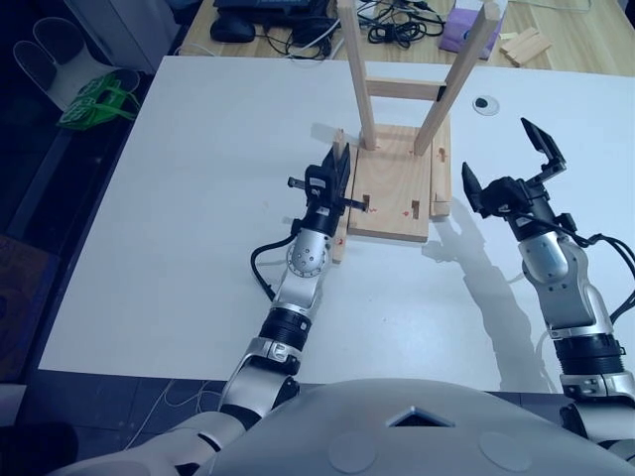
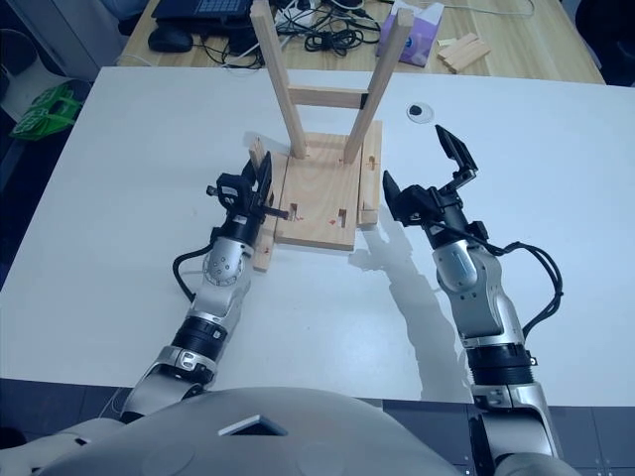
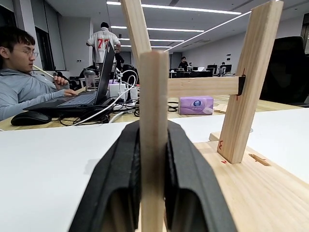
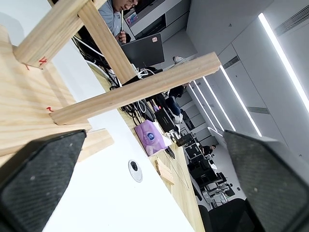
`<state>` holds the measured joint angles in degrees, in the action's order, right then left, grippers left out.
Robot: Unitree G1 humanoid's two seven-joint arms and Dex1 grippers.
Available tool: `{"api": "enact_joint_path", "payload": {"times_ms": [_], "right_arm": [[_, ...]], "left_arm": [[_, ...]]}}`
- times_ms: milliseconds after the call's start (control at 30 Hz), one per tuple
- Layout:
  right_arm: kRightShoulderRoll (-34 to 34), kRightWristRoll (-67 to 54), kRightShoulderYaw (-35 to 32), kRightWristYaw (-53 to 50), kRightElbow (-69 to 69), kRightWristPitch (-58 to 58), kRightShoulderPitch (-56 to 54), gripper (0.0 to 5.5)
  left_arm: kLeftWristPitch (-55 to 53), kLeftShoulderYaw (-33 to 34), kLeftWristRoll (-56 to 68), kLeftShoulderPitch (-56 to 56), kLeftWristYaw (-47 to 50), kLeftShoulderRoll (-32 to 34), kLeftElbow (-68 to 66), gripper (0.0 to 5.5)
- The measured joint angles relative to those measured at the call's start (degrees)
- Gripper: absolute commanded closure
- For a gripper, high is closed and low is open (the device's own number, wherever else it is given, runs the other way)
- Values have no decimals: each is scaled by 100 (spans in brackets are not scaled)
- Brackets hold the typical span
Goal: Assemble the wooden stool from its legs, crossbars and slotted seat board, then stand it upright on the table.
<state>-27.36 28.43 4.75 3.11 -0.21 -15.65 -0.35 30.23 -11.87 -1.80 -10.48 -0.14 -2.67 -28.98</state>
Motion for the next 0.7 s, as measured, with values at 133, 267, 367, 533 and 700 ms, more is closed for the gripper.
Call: {"api": "enact_joint_path", "payload": {"times_ms": [133,267,367,533,700], "right_arm": [[-8,-3,21,13,1,-49,-2,10],[-10,-18,32,42,4,-68,-17,10],[-25,-46,31,99,13,-83,-40,10],[-21,-44,31,99,14,-91,-37,10],[-22,-45,28,98,32,-100,-39,10]], "left_arm": [[720,10,-216,-46,105,-9,-457,510],[1233,72,-437,-182,329,-45,-1049,510],[1220,21,-973,-279,785,4,-1210,510],[413,564,67,-665,163,-193,-1267,510],[624,549,-183,-682,277,-114,-1486,510]]}}
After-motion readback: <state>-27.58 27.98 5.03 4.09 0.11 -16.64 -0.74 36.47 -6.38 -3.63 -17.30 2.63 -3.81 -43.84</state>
